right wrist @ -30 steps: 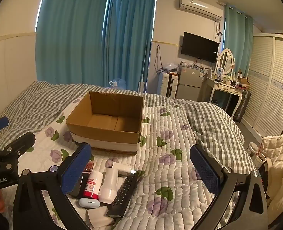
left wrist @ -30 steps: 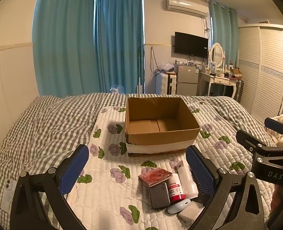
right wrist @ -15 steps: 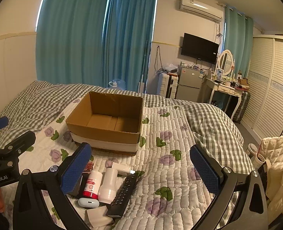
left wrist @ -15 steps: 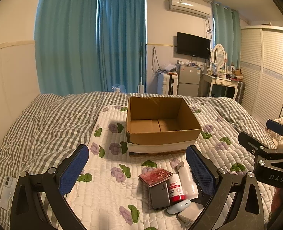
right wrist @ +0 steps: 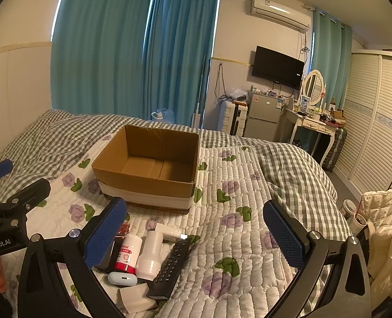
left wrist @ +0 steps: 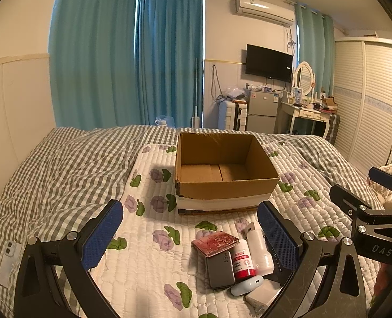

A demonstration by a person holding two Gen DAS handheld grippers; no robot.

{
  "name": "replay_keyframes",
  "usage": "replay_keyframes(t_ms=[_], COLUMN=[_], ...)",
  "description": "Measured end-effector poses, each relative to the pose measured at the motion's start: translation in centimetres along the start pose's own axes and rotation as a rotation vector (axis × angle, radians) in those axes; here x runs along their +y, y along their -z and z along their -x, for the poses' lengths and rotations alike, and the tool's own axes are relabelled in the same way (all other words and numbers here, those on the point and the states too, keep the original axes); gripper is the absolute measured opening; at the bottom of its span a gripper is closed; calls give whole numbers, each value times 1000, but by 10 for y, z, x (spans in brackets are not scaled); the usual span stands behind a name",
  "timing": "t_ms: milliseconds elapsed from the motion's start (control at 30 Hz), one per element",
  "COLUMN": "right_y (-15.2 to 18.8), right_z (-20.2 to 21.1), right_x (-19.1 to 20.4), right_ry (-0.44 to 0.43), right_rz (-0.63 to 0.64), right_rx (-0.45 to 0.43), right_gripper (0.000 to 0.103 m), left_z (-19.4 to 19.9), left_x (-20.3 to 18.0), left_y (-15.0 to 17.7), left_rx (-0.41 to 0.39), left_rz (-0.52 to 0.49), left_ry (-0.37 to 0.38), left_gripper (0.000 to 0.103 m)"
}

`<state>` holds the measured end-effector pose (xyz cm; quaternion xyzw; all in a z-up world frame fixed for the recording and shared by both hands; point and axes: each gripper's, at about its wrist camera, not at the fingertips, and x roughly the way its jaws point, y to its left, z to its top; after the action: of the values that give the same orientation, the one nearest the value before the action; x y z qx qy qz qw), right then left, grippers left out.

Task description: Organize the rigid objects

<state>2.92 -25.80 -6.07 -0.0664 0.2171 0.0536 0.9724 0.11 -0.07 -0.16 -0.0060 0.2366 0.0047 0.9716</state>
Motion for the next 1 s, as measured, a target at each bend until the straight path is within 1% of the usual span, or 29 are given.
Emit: replay_keyframes(t_ms=[1000], right_y=[7], right_z=[1], right_x=[0], right_ry=[-6], right_rz=[5], right_rx=[15], right_gripper=[103], left_z=[-2], left_x=[4], left_y=[1], left_rx=[1], left_rz=[19], left_ry=[-8], left_gripper=[103])
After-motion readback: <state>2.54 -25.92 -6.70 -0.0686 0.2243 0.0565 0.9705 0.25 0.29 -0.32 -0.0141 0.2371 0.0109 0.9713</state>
